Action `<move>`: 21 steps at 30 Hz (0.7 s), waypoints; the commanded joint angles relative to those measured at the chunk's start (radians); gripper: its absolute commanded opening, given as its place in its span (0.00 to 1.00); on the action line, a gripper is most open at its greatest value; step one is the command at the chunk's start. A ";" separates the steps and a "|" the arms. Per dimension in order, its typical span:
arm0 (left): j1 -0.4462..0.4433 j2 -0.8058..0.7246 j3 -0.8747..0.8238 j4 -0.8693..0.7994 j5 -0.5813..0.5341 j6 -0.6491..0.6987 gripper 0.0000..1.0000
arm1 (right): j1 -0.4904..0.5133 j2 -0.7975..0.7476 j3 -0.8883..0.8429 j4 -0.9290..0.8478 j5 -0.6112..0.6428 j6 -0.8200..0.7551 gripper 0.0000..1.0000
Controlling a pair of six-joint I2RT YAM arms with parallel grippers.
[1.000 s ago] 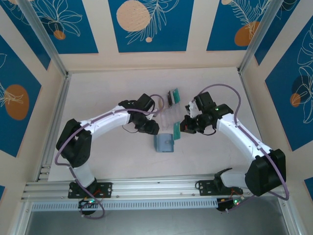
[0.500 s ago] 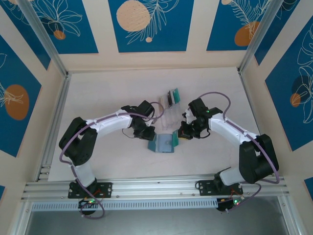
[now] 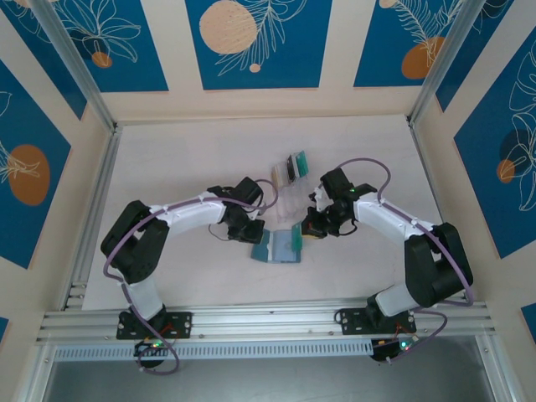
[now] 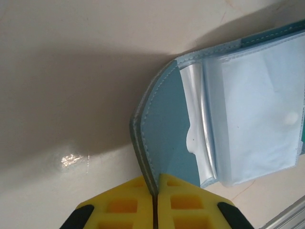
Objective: Put the credit cards into the card holder
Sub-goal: Insert the credit card into the card slot.
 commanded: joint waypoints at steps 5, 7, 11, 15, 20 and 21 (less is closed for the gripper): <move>0.006 0.012 -0.039 0.041 0.040 -0.036 0.07 | 0.011 0.033 -0.017 0.055 -0.113 0.033 0.00; 0.010 0.012 -0.051 0.054 0.048 -0.047 0.07 | 0.012 0.038 -0.021 0.079 -0.147 0.041 0.00; 0.021 0.006 -0.074 0.082 0.059 -0.065 0.07 | 0.011 0.042 -0.016 0.078 -0.147 0.036 0.00; 0.025 0.009 -0.089 0.109 0.078 -0.079 0.09 | 0.026 0.066 -0.016 0.109 -0.185 0.048 0.00; 0.035 0.006 -0.117 0.159 0.112 -0.113 0.13 | 0.062 0.121 -0.018 0.161 -0.200 0.074 0.00; 0.037 -0.001 -0.119 0.159 0.110 -0.116 0.14 | 0.070 0.130 -0.020 0.168 -0.199 0.077 0.00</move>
